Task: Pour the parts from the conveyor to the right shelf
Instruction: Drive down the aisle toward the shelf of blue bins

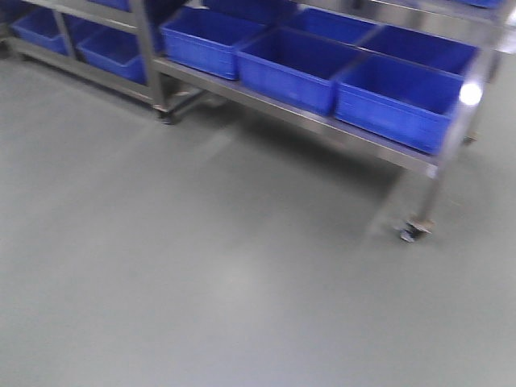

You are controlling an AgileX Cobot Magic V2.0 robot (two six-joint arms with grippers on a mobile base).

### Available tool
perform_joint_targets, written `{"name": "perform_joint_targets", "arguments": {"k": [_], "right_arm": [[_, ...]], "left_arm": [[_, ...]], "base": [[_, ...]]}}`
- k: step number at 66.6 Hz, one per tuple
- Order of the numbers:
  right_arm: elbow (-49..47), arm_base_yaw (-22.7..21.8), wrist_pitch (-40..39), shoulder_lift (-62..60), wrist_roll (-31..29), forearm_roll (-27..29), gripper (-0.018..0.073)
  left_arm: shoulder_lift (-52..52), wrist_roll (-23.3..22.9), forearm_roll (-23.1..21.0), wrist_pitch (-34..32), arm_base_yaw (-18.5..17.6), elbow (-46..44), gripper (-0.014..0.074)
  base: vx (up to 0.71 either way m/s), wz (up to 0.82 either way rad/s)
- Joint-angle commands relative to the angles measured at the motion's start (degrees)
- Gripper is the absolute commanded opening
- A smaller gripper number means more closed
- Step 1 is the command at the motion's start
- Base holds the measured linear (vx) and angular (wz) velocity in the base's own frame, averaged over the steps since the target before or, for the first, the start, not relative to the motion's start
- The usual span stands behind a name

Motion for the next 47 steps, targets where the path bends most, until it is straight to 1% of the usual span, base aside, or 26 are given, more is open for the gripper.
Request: {"name": "perform_joint_targets", "arguments": {"k": [1, 22, 47], "right_arm": [[-1.3, -0.1, -0.2, 1.2, -0.5, 0.0, -0.0005], [-1.3, -0.1, -0.2, 1.2, -0.5, 0.0, -0.0005], [-1.3, -0.1, -0.2, 1.2, -0.5, -0.1, -0.0005]], "left_arm": [[0.8, -0.5, -0.5, -4.5, -0.3, -1.1, -0.0006], [0.8, -0.5, -0.5, -4.5, -0.3, -1.1, -0.0006], [0.8, -0.5, -0.5, -4.5, -0.3, -1.1, -0.0006]], "base": [[0.51, 0.75], [0.52, 0.66], [0.57, 0.44]]}}
